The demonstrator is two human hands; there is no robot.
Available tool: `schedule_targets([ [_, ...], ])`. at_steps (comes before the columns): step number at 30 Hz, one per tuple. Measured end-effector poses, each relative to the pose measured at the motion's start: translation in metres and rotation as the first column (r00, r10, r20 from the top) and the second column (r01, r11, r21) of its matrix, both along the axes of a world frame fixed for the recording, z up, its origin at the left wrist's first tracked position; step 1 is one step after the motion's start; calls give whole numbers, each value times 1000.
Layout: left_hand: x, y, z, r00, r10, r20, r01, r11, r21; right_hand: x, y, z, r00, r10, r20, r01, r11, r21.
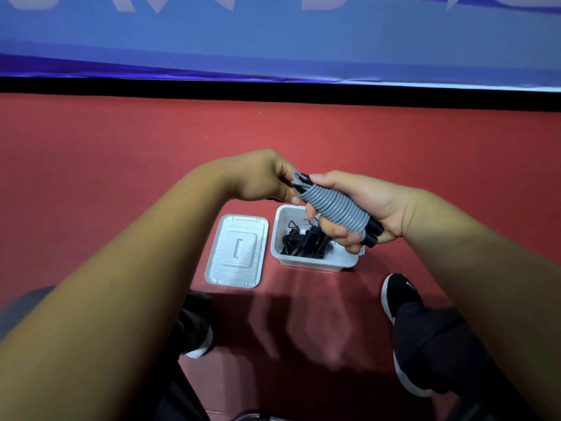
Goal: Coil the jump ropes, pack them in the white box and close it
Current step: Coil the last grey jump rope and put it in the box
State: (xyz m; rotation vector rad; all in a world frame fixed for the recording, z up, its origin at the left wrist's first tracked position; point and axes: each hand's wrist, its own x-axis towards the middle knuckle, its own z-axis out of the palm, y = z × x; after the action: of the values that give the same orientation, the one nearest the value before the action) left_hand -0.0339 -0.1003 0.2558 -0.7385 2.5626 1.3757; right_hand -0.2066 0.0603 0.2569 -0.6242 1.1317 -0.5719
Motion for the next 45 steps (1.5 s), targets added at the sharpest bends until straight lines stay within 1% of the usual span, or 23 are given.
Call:
schedule_targets([
  [2,0,0,-4,999,-41,32,43,997,-70,1,1,0,999,44,-23,-44,999,14],
  [5,0,-1,-3,994,-68,88,82,983,-165,3,1,-1,986,132,-101,-126,990,66],
  [10,-3,4,1,994,-60,93,83,962,-261,6,0,-11,966,221,-136,-202,969,142],
  [13,-7,7,0,995,-65,72,83,955,-286,5,-3,-20,960,193,-201,-154,969,193],
  [16,-10,8,2,999,-27,31,35,953,-302,4,-5,-24,932,168,-320,-104,973,208],
  [18,-13,7,4,1000,1,13,3,948,-320,2,-7,-28,923,91,-375,-15,980,200],
  [20,-15,4,5,999,33,1,-31,947,-319,0,-10,-33,917,-5,-398,88,977,192],
  [23,-17,4,1,993,115,-14,-114,958,-265,-3,-13,-37,899,-127,-419,224,956,191],
  [26,-20,7,-4,975,221,-26,-221,957,-188,-6,-16,-40,883,-229,-409,313,938,150],
  [29,-21,12,-7,950,312,-20,-312,950,4,-6,-19,-39,889,-307,-340,361,926,107],
  [31,-22,15,-7,944,330,-14,-326,939,113,-3,-19,-37,897,-337,-286,374,923,87],
  [33,-23,19,-6,941,337,-26,-330,932,154,0,-19,-35,899,-362,-246,387,920,62],
  [35,-24,22,-2,948,314,-48,-305,942,136,1,-20,-35,895,-383,-230,400,916,32],
  [38,-23,25,3,963,258,-78,-255,966,45,3,-21,-37,892,-397,-215,405,914,-8],
  [41,-22,25,4,966,243,-92,-237,969,73,3,-21,-40,872,-446,-201,449,893,-32],
  [43,-19,23,5,964,256,-77,-242,957,162,3,-22,-40,851,-486,-198,486,873,-51],
  [45,-17,19,3,947,315,-63,-276,898,342,1,-23,-38,831,-516,-209,514,855,-70],
])
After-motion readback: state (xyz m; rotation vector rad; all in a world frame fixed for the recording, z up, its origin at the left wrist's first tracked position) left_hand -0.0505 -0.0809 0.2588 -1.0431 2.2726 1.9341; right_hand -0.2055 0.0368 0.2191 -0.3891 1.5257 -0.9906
